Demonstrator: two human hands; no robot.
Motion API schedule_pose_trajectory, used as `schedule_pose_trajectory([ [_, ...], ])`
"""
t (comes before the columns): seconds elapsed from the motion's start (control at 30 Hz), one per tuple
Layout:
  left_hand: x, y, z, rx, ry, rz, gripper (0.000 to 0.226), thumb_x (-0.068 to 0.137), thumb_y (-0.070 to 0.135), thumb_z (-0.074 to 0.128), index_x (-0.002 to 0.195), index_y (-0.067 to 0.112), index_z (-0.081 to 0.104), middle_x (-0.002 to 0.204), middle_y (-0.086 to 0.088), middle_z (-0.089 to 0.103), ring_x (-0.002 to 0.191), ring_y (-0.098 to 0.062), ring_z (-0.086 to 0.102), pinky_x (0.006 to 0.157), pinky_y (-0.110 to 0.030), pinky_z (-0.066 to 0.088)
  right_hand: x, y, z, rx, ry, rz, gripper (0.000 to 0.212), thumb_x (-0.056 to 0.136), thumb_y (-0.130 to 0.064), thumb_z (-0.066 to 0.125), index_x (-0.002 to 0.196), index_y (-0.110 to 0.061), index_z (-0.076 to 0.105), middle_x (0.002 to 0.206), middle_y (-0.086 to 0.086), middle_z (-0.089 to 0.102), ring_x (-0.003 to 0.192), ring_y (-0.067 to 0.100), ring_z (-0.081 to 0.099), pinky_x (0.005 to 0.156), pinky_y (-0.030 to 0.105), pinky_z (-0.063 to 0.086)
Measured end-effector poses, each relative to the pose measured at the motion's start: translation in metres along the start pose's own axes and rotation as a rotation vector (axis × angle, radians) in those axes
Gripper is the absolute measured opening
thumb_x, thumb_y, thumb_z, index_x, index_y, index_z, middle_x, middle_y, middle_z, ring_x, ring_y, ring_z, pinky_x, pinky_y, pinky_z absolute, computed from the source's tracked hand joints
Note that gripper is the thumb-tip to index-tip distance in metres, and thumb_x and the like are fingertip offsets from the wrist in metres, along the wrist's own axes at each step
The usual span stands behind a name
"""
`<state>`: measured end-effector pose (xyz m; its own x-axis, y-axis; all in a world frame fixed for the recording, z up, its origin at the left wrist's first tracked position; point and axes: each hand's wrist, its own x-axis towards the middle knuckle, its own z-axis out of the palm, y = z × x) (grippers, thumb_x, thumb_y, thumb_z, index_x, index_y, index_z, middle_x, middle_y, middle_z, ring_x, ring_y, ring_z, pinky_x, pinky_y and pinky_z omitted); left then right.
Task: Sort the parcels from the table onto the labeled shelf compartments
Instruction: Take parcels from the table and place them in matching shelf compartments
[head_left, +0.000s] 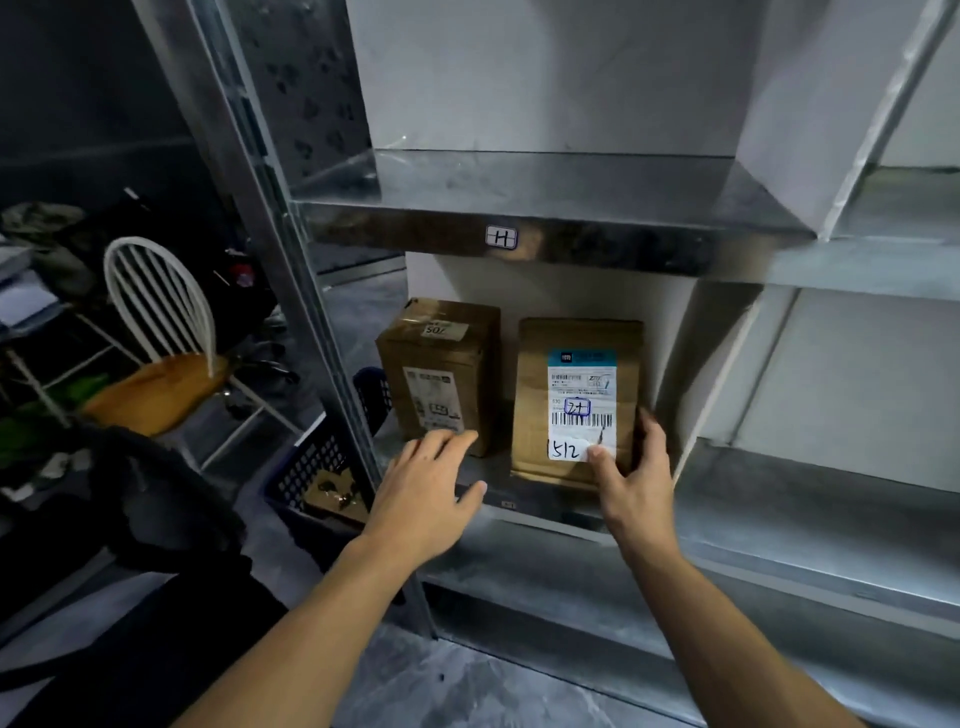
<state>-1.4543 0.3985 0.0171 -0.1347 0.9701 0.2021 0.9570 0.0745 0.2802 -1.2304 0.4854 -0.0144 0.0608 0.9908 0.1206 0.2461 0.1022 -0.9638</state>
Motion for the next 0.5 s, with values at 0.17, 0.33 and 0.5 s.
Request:
schedule_pose_trajectory([
  [0.17,0.033,-0.007,0.018,-0.025,-0.045,0.01,0.06,0.092,0.051,0.049,0.147,0.032,0.031,0.142,0.008,0.04,0.129,-0.017,0.036,0.107,-0.037,0.035,0.036,0.017,0.02,-0.023,0.006,0.034,0.073,0.093,-0.03,0.069,0.153,-0.034,0.027,0.124,-0.011,0.058,0.111,0.011,0.054,0.098,0.029,0.04],
  [0.33,0.058,-0.013,0.035,-0.047,-0.073,0.01,0.061,0.092,0.051,0.047,0.147,0.032,0.03,0.14,0.008,0.041,0.128,-0.017,0.037,0.107,-0.038,0.035,0.063,0.04,0.031,-0.053,-0.067,0.09,0.071,0.092,-0.034,0.07,0.149,-0.037,0.029,0.142,-0.002,0.056,0.127,0.02,0.054,0.11,0.044,0.043],
  [0.5,0.071,-0.013,0.049,-0.077,-0.079,-0.025,0.062,0.09,0.051,0.05,0.146,0.031,0.031,0.138,0.006,0.043,0.126,-0.018,0.04,0.106,-0.037,0.037,0.07,0.06,0.032,-0.047,-0.068,0.196,0.058,0.087,-0.03,0.074,0.134,-0.035,0.041,0.132,-0.009,0.062,0.123,0.02,0.059,0.108,0.044,0.045],
])
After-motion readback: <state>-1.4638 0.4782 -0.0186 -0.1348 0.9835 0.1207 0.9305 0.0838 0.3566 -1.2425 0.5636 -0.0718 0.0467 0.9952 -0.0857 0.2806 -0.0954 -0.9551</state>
